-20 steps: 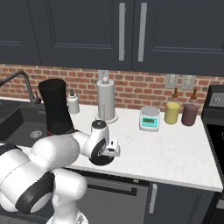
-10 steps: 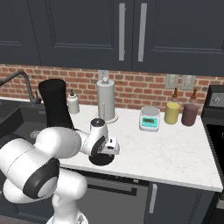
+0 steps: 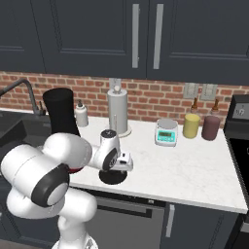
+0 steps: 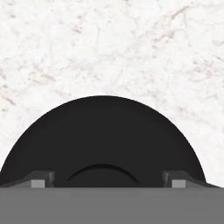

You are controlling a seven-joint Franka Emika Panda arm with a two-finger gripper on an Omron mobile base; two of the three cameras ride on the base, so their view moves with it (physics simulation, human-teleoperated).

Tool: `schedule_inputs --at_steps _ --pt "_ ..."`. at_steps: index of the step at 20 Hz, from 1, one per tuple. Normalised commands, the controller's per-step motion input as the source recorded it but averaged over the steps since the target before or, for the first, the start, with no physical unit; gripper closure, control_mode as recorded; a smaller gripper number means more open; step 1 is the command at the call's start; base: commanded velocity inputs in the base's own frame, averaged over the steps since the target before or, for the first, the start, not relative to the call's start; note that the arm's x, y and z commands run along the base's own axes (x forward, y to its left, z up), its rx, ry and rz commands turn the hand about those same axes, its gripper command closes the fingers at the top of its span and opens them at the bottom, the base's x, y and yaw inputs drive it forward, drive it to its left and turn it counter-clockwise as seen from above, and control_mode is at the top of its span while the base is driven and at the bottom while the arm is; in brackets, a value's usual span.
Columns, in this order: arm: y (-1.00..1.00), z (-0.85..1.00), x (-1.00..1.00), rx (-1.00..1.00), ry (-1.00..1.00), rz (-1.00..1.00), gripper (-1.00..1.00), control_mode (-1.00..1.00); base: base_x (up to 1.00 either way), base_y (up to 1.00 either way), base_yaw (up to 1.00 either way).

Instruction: Close the lid blender by securely placing the lid on top.

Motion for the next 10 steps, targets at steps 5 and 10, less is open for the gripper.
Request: schedule_inputs --at_steps 5,10 --pt "0.0 -0.36 -0.02 -0.01 0.07 0.0 1.0 -1.0 0.0 0.0 0.0" --pt "0.0 -0.1 0.0 0.0 0.01 0.0 1.0 -1.0 0.0 0.0 0.0"
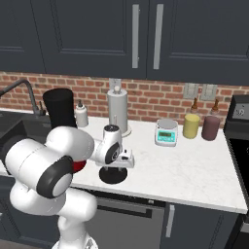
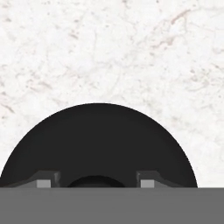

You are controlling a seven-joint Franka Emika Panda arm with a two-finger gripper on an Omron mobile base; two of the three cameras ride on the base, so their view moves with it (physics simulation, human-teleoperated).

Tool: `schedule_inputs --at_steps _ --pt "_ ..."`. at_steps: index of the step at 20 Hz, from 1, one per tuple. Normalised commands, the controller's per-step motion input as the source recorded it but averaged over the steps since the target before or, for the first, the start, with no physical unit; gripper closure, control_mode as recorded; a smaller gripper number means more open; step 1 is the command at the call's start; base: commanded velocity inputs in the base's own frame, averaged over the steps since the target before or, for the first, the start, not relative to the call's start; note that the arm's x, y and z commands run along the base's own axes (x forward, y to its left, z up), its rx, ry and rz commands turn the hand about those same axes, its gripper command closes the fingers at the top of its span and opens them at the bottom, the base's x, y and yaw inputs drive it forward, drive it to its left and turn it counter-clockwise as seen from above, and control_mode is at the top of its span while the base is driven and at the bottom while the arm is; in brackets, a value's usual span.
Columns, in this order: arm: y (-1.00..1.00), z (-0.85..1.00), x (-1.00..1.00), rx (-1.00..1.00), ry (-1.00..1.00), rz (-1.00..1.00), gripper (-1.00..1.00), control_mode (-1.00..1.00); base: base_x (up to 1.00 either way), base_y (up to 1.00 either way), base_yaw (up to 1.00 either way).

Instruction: Close the lid blender by securely placing the lid on top.

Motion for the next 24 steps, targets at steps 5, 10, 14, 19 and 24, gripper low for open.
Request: schedule_inputs --at_steps 5,10,14,19,24 --pt "0.0 0.0 0.0 0.0 0.0 0.0 1.0 -1.0 0.0 0.0 0.0" --pt "0.0 0.0 0.0 0.0 0.0 0.0 1.0 -1.0 0.0 0.0 0.0" --pt "0.0 0.0 0.0 0.0 0.0 0.0 1.0 -1.0 0.0 0.0 0.0" --pt "0.0 0.05 -0.09 0.0 -0.02 0.0 1.0 -1.0 0.0 0.0 0.0" --pt "0.0 0.3 -0.17 0.0 -0.08 0.0 1.0 -1.0 0.0 0.0 0.0"
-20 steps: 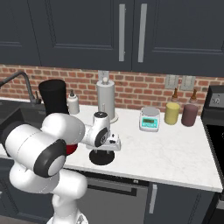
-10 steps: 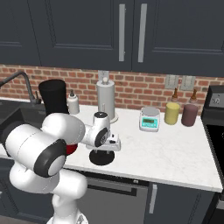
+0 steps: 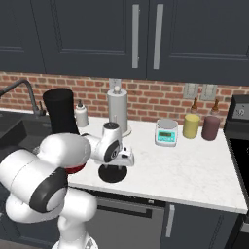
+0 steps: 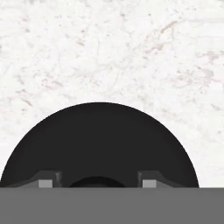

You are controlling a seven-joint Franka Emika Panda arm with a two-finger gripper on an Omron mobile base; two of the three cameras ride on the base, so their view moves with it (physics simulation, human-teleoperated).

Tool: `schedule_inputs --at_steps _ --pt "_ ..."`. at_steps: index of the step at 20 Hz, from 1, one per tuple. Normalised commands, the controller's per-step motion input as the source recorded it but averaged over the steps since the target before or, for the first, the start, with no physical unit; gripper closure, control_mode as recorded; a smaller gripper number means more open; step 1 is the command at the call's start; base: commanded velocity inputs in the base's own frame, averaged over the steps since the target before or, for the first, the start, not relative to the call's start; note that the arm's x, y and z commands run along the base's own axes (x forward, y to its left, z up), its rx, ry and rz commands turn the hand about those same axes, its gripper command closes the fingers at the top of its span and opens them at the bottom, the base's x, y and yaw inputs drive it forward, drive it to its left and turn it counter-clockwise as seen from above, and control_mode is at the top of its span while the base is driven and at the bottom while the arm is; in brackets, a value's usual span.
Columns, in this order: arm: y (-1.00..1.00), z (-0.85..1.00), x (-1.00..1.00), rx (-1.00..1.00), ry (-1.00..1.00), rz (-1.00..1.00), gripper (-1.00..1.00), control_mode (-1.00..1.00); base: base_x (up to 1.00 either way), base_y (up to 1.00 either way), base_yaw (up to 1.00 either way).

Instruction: Close the lid blender by securely placing the lid on top.

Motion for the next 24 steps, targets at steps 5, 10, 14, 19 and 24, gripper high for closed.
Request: schedule_inputs --at_steps 5,10,14,19,24 --pt "0.0 0.51 -0.2 0.0 -0.09 0.0 1.0 -1.0 0.0 0.0 0.0" --pt "0.01 0.71 -0.21 0.0 -0.11 0.0 1.0 -1.0 0.0 0.0 0.0" --pt "0.05 0.87 -0.18 0.0 -0.12 0.0 1.0 -1.0 0.0 0.0 0.0" --pt "0.1 0.93 -0.19 0.0 -0.11 0.0 1.0 -1.0 0.0 0.0 0.0" --pt "0.19 0.9 -0.18 0.0 -0.06 0.0 1.0 -1.0 0.0 0.0 0.0"
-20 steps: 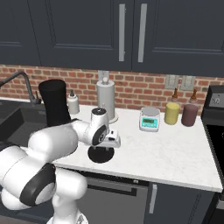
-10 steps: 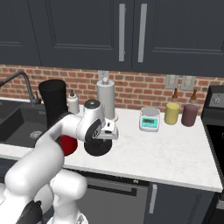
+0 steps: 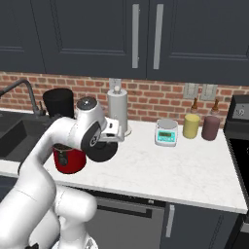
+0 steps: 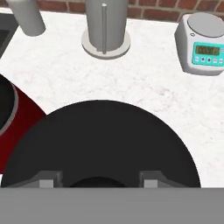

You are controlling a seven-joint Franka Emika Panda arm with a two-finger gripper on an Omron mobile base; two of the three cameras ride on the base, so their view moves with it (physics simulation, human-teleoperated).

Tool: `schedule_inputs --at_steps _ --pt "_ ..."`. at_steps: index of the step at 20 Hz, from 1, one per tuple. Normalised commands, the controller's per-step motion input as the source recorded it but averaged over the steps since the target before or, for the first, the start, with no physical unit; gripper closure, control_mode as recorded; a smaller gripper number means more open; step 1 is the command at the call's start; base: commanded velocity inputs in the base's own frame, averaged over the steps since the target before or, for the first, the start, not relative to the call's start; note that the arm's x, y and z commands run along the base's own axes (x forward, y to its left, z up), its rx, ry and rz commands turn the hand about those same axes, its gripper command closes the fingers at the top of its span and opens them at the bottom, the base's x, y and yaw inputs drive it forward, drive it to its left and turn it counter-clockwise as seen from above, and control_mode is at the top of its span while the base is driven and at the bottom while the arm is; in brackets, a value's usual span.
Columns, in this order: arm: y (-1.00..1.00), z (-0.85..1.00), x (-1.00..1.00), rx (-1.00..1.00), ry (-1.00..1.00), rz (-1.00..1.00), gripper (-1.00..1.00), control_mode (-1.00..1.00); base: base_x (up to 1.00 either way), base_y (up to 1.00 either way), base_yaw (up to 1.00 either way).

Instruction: Close the lid blender by securely placing the lid on top.

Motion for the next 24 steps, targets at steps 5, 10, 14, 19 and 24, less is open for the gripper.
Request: schedule_inputs --at_steps 5,10,14,19,24 --pt "0.24 0.94 -0.17 0.0 -0.02 0.0 1.0 -1.0 0.0 0.0 0.0" --pt "0.22 0.95 -0.16 0.0 0.0 0.01 1.0 -1.0 0.0 0.0 0.0" --pt "0.27 0.88 -0.09 0.0 0.0 0.01 1.0 -1.0 0.0 0.0 0.0" --pt "0.39 0.72 -0.04 0.0 0.0 0.03 1.0 -1.0 0.0 0.0 0.0" --pt "0.45 0.49 0.0 0.0 0.0 0.04 1.0 -1.0 0.0 0.0 0.0"
